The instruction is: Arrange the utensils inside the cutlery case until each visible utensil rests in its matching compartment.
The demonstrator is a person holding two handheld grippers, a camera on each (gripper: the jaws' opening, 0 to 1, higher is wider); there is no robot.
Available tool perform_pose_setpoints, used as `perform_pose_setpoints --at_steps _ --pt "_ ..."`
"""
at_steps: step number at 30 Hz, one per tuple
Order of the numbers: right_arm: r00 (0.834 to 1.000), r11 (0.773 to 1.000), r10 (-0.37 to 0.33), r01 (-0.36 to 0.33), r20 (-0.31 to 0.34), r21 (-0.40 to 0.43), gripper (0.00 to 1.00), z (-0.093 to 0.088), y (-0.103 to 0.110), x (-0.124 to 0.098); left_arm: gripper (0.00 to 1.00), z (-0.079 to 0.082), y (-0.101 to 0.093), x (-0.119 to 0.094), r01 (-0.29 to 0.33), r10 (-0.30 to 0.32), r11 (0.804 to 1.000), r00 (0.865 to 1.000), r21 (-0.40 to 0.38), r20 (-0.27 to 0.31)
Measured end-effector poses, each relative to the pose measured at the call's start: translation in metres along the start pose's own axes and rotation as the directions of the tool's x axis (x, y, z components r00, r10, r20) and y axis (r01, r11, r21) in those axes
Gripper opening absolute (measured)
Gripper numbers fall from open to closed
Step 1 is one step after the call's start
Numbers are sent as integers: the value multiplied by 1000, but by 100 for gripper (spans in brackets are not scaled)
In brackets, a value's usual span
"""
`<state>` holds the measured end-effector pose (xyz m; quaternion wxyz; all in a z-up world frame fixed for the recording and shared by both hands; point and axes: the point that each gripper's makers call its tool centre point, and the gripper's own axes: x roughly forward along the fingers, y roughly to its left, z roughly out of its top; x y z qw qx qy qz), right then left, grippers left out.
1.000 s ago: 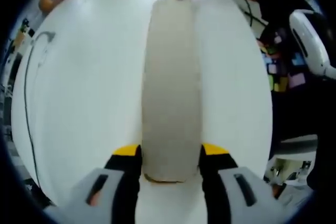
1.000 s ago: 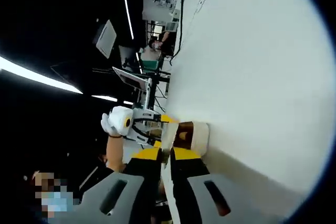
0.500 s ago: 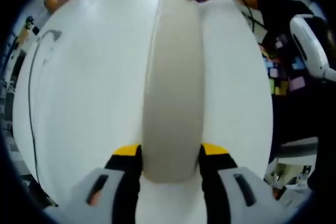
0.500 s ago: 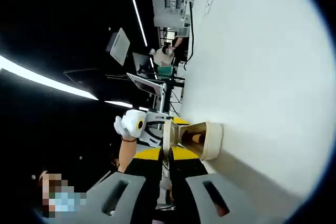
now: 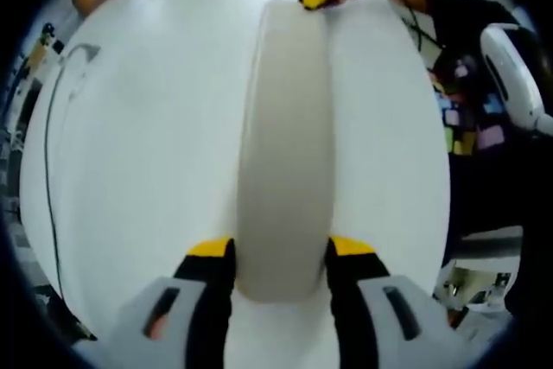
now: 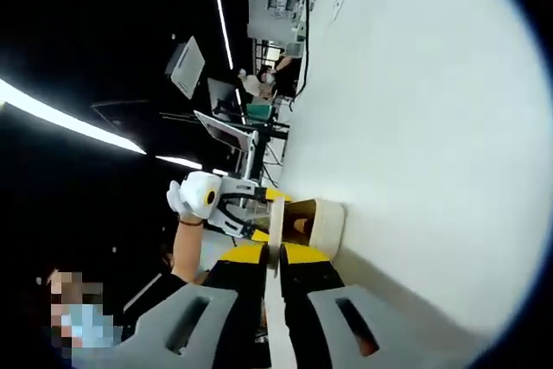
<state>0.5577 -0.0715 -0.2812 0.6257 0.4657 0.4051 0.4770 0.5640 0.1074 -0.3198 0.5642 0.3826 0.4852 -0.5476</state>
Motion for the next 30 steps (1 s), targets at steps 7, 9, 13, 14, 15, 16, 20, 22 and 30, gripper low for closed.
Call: perform_pose_setpoints --at_steps 7,9,13,14,15,16,20,22,30 --pt "995 986 -94 89 -28 -145 7 -3 -6 -6 45 4 -2 2 20 -19 1000 1000 -7 11" --pt "991 973 -129 123 -19 -194 7 -3 -7 -9 44 4 -1 2 20 -20 1000 1000 -7 10" --pt "986 962 -167 159 -14 -221 6 0 -11 -16 44 4 -1 2 20 -20 1000 1000 -11 13" --pt "985 961 -170 163 -11 -221 5 0 -12 -18 44 4 -1 2 20 -20 1000 1000 -11 14" --pt "985 961 -173 167 -10 -220 5 0 -13 -19 44 4 -1 2 19 -19 1000 1000 -11 15" --pt "983 958 -184 177 -12 -226 5 1 -14 -20 44 5 -1 2 18 -18 1000 1000 -9 15" --pt "965 901 -263 238 -20 -363 5 7 -16 -24 44 5 -1 2 18 -17 1000 1000 -10 13" --pt "952 849 -304 254 -35 -463 5 9 -12 -23 44 5 -2 2 15 -15 1000 1000 -9 10" --pt "890 607 -433 171 -142 -776 5 3 13 -8 44 4 -2 2 13 -13 1000 1000 -9 4"
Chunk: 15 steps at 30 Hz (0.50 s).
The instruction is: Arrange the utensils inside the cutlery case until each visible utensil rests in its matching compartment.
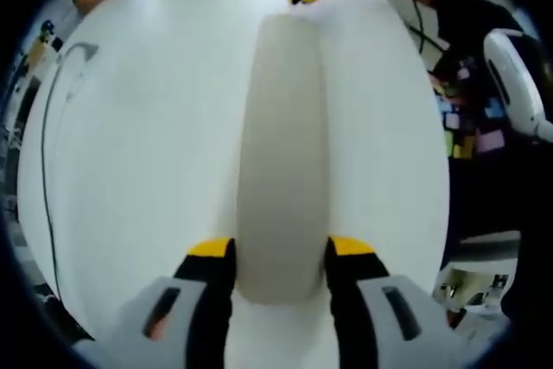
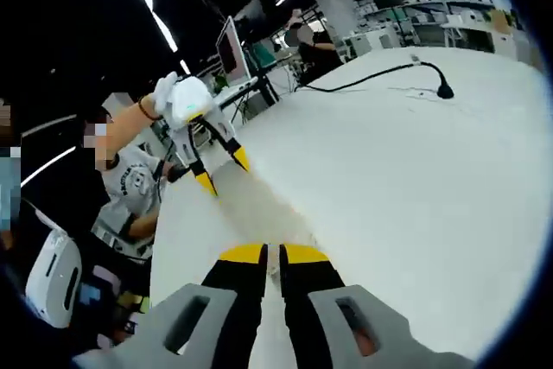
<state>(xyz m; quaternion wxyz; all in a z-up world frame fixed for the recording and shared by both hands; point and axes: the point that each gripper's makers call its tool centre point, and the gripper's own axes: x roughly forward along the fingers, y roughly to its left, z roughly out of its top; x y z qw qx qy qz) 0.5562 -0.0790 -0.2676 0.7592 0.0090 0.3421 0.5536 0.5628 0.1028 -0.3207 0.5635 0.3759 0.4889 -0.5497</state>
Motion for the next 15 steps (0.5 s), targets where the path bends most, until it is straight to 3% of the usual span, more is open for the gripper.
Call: perform_pose_setpoints --at_steps 1,3,6,8,12,15 --pt "1000 999 21 -22 -21 -35 5 1 6 1 44 0 0 0 0 0 1000 1000 0 0" --pt "998 995 -13 7 -64 -96 7 1 6 2 44 0 0 0 -1 1 1000 1000 -1 0" --pt "986 963 -92 53 -140 -263 7 0 1 3 44 0 1 0 -1 1 1000 1000 -3 1" --pt "971 934 -145 71 -190 -351 7 1 -3 4 44 0 1 0 -3 3 1000 1000 -3 -1" --pt "923 851 -245 58 -297 -522 7 -1 -12 10 44 1 1 1 -7 7 1000 1000 15 -27" --pt "905 838 -262 41 -336 -545 7 1 -13 18 44 0 1 0 -8 9 1000 999 16 -37"
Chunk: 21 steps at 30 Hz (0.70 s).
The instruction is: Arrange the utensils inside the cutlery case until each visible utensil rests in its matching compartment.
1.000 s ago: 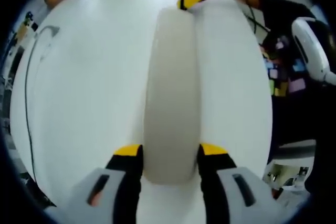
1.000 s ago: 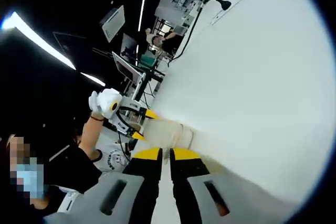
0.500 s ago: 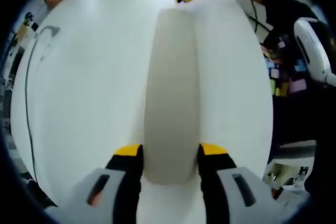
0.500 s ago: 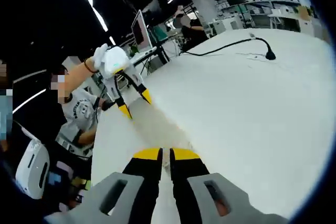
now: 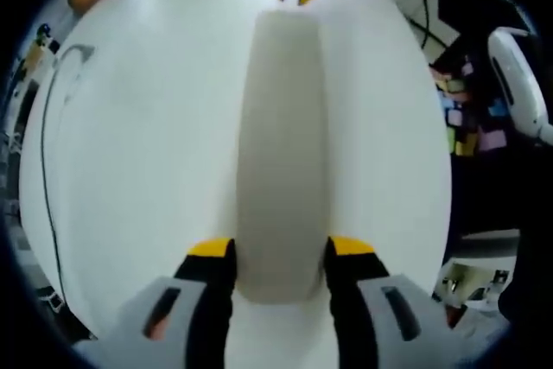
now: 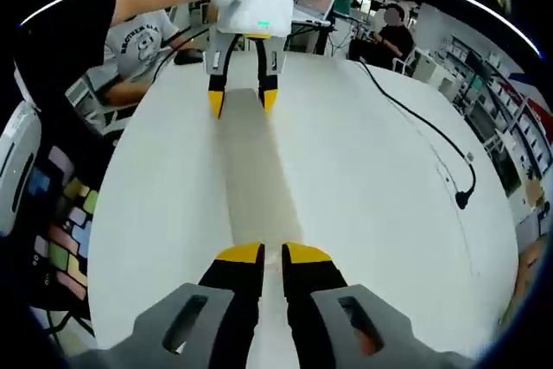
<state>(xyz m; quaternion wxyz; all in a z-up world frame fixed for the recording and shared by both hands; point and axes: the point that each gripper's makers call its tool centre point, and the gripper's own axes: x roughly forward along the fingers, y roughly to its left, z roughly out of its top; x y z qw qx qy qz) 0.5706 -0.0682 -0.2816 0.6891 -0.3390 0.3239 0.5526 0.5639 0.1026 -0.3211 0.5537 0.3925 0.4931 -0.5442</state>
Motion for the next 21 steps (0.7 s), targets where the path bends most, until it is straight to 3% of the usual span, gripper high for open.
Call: perform_pose_setpoints --at_steps 6,10,21 --pt "998 997 36 -39 -46 -65 7 8 1 10 44 0 1 -1 4 -4 1000 1000 -5 7" --pt "992 994 62 -72 -109 -87 7 2 3 14 44 0 1 -1 20 -19 1000 1000 -17 24" --pt "975 994 102 -106 -199 -6 7 0 0 14 44 2 1 -2 31 -30 999 999 -19 35"
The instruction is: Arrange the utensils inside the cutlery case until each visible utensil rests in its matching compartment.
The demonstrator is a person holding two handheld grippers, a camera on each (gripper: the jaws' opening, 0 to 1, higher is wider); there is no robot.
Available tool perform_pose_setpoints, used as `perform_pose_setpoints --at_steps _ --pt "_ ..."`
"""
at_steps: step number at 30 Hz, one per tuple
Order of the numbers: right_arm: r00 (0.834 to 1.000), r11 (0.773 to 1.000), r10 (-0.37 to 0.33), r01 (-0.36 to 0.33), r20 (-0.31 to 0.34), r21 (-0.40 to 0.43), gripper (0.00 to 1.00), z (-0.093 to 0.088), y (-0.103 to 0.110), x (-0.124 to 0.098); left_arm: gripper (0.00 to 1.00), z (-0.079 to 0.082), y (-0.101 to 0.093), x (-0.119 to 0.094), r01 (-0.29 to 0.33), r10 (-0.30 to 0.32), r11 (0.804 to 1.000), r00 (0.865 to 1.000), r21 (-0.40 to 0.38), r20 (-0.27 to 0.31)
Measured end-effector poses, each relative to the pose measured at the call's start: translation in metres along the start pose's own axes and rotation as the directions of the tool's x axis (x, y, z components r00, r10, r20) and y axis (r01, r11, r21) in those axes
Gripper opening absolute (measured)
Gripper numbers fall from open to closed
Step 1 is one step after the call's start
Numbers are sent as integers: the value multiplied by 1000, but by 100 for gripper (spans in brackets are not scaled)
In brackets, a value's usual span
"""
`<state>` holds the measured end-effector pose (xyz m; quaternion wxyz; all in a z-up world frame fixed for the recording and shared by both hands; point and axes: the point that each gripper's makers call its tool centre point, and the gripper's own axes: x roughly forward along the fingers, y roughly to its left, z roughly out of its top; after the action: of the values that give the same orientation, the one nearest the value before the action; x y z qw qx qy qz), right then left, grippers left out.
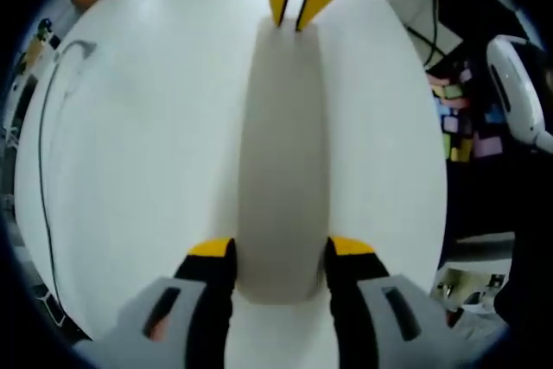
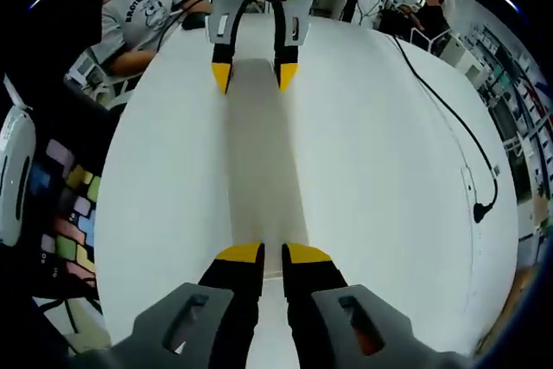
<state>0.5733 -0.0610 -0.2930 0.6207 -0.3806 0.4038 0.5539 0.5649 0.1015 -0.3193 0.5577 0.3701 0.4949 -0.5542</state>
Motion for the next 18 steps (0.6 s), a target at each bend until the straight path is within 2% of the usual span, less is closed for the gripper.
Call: perform_pose_setpoints --at_steps 6,12,18 --pt "994 998 42 -37 -102 53 8 -2 1 3 44 1 1 -1 3 -3 1000 1000 -2 15" --pt "986 998 60 -56 -156 25 8 -2 2 5 44 1 1 -1 3 -2 1000 999 -12 41" --pt "976 994 109 -105 -188 32 8 -3 1 5 44 1 0 0 2 -2 1000 999 -10 38"
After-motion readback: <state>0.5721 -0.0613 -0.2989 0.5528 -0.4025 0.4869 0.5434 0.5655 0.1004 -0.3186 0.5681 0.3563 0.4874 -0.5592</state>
